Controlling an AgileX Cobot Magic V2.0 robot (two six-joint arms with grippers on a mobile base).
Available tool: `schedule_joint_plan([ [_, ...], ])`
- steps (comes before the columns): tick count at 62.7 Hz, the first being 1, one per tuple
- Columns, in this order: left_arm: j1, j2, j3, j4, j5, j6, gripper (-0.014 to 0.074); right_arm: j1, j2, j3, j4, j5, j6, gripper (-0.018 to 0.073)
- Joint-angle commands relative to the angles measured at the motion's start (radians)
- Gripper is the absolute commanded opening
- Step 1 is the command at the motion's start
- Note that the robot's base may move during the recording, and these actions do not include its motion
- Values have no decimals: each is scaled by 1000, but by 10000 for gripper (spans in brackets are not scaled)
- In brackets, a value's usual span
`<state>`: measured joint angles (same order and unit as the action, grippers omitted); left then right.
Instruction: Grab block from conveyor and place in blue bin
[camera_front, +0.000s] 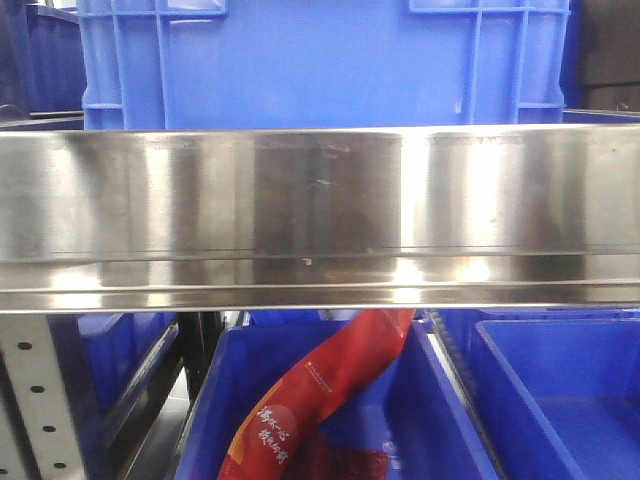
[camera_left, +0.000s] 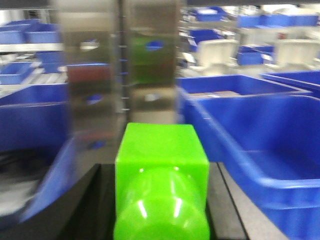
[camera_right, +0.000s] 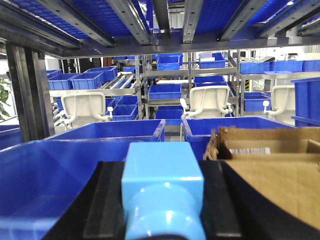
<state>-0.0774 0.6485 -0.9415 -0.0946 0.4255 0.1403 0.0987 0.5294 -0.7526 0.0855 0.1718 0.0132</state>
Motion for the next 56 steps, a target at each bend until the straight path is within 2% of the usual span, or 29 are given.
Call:
schedule_joint_plan([
  [1,-72,63,-49,-42,-1,34,-111,25,94,-75,-6,-16,-5,-162],
  [14,-290,230,-115,-40,-137,34,-111,183,308,-224,-15,-16,-5,-162],
  [24,-416,394,-196,-32,-214,34,-111,311,475,-318,-20,-59,-5,-162],
  [31,-445,524,-278,-83,-229,32,-111,366,584,-374,-20,-104,-5,-162],
  [36,-445,608,-337,-219,-233,32,-111,382,661,-394,-20,-142,-5,-162],
  [40,-445,675,-375,-286,-234,32,-111,382,711,-395,-20,-190,-5,-162],
  [46,-445,754,-421,-289,-234,32,-111,382,775,-395,-20,-246,-5,-162],
  [56,-445,816,-431,-289,-241,32,-111,382,816,-395,-20,-235,-5,-162],
])
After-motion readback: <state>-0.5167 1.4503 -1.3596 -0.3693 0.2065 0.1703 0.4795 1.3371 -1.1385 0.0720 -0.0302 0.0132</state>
